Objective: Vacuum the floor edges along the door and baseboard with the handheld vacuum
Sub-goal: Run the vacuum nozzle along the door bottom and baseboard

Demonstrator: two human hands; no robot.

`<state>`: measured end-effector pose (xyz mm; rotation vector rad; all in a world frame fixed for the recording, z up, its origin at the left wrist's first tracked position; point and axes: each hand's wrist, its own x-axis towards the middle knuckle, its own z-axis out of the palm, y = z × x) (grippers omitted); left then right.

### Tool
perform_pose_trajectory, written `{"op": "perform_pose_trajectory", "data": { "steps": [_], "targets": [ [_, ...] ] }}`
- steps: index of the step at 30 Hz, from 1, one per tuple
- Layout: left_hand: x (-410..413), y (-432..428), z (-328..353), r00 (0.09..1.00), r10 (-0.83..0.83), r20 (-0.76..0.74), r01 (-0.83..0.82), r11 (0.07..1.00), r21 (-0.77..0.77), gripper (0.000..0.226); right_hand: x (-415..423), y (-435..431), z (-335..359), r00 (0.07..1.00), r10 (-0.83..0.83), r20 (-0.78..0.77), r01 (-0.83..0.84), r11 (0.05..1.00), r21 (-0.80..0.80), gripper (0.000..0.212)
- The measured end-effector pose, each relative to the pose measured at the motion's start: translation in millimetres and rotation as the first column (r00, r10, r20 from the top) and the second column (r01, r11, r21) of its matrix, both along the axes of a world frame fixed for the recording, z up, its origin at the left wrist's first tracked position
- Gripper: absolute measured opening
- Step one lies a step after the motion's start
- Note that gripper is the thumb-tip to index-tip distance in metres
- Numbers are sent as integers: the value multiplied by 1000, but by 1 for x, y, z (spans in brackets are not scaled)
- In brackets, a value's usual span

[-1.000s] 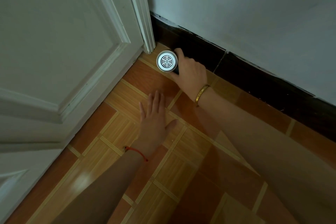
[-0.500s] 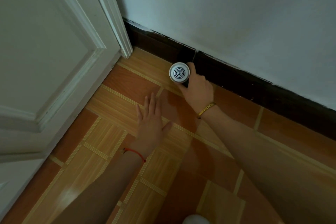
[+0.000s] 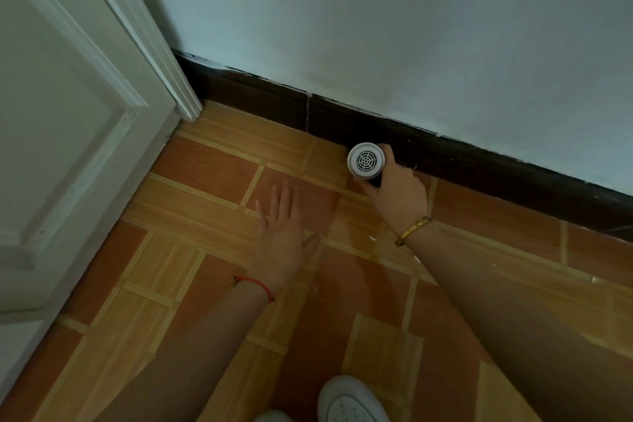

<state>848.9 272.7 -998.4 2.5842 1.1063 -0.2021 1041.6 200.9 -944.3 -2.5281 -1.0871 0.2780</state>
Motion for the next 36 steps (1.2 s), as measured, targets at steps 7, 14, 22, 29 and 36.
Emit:
{"op": "perform_pose_trajectory", "data": {
  "steps": [7,14,22,29,36],
  "targets": [
    [12,-16,1,997,-76,-9,76,997,-22,94,13,-35,-1,995,-94,-29,96,993,68,61],
    [23,-34,8,990,-136,-24,134,990,-48,100,32,-65,13,911,-209,-356,289,939,186,65],
    [40,-57,9,971,-231,-61,227,972,-65,115,26,-105,15,921,-100,-378,123,992,37,44],
    [50,-65,3,971,-227,-78,218,970,-113,121,12,-124,20,925,37,-379,-55,998,-37,58],
    [46,-62,5,953,-268,-144,253,961,-112,120,10,-127,19,947,-47,-319,41,999,-27,72]
  ]
}}
